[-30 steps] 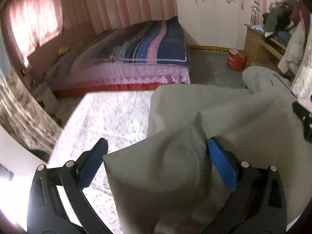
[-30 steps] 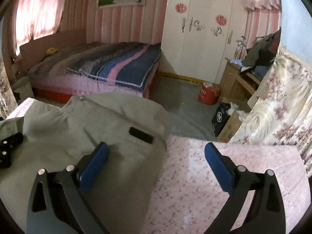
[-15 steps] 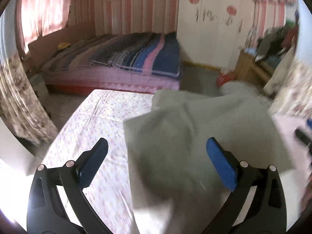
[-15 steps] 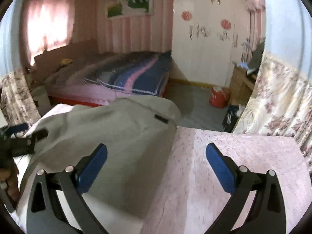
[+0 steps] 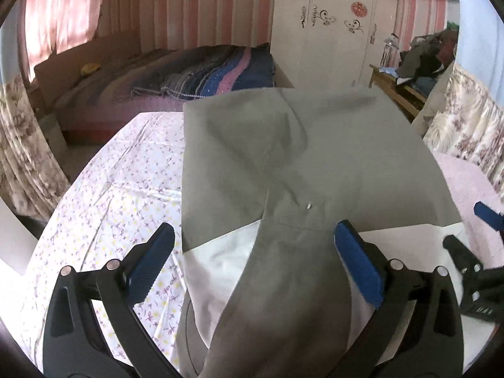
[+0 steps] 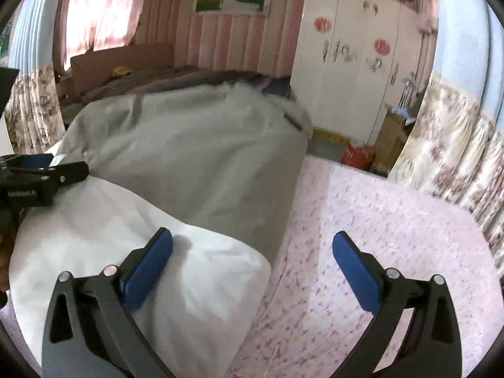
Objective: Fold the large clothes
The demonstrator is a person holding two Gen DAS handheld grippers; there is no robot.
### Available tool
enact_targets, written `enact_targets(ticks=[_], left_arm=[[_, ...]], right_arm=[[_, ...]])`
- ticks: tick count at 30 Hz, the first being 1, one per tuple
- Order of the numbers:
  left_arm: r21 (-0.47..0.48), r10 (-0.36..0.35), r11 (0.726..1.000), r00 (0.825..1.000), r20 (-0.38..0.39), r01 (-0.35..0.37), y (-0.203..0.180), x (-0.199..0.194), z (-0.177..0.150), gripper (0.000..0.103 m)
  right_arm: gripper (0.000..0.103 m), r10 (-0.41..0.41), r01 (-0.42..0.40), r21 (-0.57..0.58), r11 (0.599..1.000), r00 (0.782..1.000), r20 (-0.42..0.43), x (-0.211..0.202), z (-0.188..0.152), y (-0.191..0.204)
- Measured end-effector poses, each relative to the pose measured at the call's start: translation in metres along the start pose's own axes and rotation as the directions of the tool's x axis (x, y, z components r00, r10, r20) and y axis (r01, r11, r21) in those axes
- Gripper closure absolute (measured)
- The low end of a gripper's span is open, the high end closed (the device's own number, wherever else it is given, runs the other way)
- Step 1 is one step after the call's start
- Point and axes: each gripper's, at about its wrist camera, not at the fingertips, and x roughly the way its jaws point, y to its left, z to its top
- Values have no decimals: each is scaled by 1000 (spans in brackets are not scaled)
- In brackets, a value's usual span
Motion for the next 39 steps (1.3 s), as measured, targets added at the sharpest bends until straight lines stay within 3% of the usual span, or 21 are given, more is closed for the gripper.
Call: enact_targets(ticks=[10,13,17,21,23,25,26,31,34,37,39], left_arm=[[-3,-57,998,994,94,57,15,-39,25,3],[59,-135,989,991,6,135,18,-22,42,3],[106,-196,972,971,-140,212,20,18,43,3],[47,-221,973,968,-123,228,22,33,27,3],[19,-222,974,967,-126,226,22,40,22,3],[8,-223,974,966,-130,226,25,42,19,3],[-4,-224,974,966,-127,226,26,43,18,3],[8,-214,976,971,-110,217,24,42,16,3],[51,-200,977,976,-83,205,8,37,17,14],[44,-220,974,972,-79,224,-8,28,21,27],[59,-223,972,972,-75,227,-23,21,24,29]], right_arm=[[2,94,-97,150,984,995,27,-17,29,-29],[2,124,-116,232,966,992,-24,2,36,-34],[2,137,-100,279,955,983,-119,32,32,-25],[2,128,-85,236,968,977,-171,49,29,-14],[3,166,-118,237,964,967,-192,58,26,-13],[16,216,-169,249,954,961,-174,62,25,-11],[19,213,-171,240,956,964,-162,61,24,-8],[56,228,-204,201,958,968,-104,50,23,3],[70,273,-253,221,942,960,-63,46,27,-5],[76,299,-284,241,928,954,-24,32,35,-20],[78,297,-286,240,928,955,-8,21,39,-30]])
